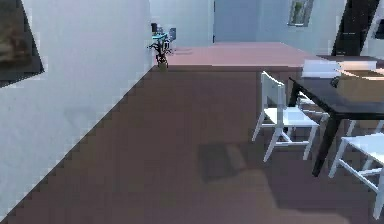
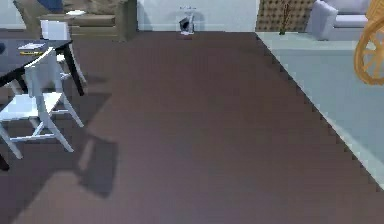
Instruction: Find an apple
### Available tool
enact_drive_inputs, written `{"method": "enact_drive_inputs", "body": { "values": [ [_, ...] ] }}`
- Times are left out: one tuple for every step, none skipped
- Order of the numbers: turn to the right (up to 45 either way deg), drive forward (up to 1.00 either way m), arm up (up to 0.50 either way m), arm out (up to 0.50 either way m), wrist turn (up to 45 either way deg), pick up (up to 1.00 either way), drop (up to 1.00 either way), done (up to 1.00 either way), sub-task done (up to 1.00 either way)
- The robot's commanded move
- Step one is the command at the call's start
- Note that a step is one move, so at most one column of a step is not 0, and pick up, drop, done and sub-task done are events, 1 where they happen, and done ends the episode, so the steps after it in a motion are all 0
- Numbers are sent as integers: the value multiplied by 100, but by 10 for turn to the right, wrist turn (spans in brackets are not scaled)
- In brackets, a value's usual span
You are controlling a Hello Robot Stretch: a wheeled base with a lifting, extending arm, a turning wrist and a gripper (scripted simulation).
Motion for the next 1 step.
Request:
{"method": "enact_drive_inputs", "body": {
  "values": [
    [0,100,0,0,0,0,0,0,0]
  ]
}}
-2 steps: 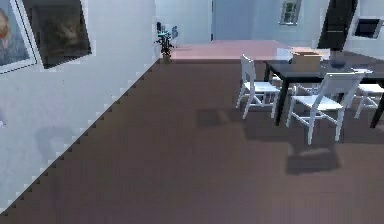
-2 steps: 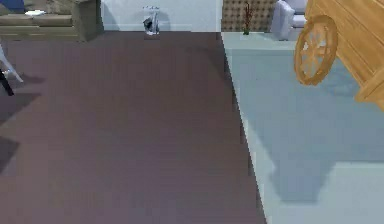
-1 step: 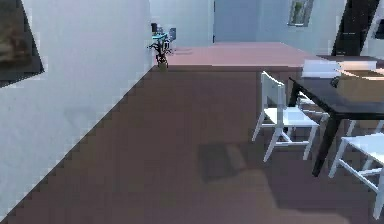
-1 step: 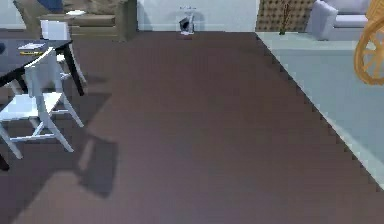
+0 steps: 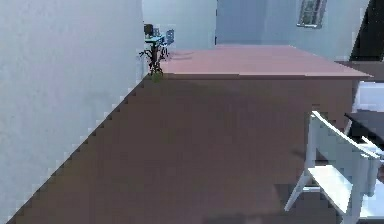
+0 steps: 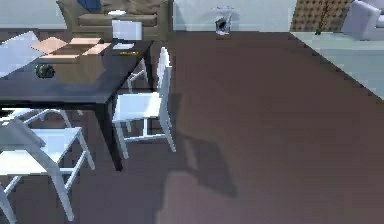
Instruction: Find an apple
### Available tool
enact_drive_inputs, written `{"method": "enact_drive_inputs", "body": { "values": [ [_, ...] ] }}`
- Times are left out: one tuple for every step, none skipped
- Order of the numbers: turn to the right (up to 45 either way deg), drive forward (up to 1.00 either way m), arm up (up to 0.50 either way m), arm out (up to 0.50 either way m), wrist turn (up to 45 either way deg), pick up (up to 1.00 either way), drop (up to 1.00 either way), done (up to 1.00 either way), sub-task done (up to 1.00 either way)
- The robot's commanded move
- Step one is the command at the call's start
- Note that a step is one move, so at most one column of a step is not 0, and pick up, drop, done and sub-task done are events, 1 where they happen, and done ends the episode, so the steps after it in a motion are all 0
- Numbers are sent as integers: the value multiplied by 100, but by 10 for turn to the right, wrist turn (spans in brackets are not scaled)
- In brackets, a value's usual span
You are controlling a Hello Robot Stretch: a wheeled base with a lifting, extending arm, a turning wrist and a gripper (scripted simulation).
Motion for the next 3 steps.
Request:
{"method": "enact_drive_inputs", "body": {
  "values": [
    [0,100,0,0,0,0,0,0,0],
    [0,100,0,0,0,0,0,0,0],
    [0,100,0,0,0,0,0,0,0]
  ]
}}
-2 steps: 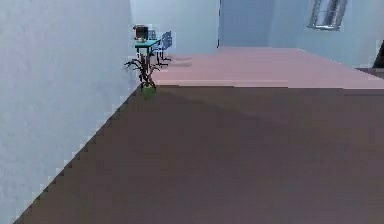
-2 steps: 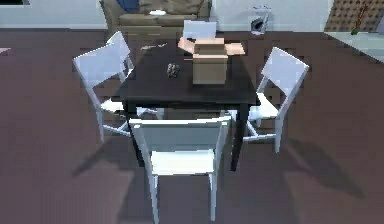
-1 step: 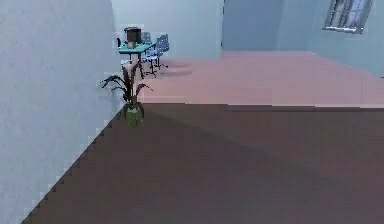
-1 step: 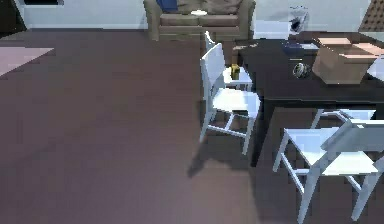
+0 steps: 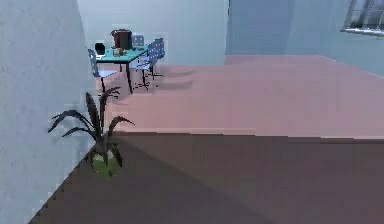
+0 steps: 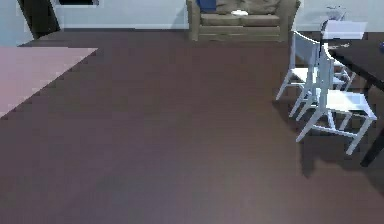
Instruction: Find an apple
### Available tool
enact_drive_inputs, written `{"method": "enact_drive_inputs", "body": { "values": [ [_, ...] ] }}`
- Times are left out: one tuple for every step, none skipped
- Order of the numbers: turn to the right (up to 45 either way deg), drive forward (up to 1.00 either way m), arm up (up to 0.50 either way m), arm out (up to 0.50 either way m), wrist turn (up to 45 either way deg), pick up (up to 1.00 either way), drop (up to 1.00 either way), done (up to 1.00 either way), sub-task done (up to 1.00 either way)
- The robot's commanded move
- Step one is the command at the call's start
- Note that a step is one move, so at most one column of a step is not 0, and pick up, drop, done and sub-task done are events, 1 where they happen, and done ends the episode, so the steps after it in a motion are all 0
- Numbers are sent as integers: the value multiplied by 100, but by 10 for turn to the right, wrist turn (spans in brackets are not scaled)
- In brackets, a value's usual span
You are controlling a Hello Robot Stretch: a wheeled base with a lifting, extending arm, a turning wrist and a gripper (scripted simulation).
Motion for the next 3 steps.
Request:
{"method": "enact_drive_inputs", "body": {
  "values": [
    [0,100,0,0,0,0,0,0,0],
    [30,0,0,0,0,0,0,0,0],
    [30,0,0,0,0,0,0,0,0]
  ]
}}
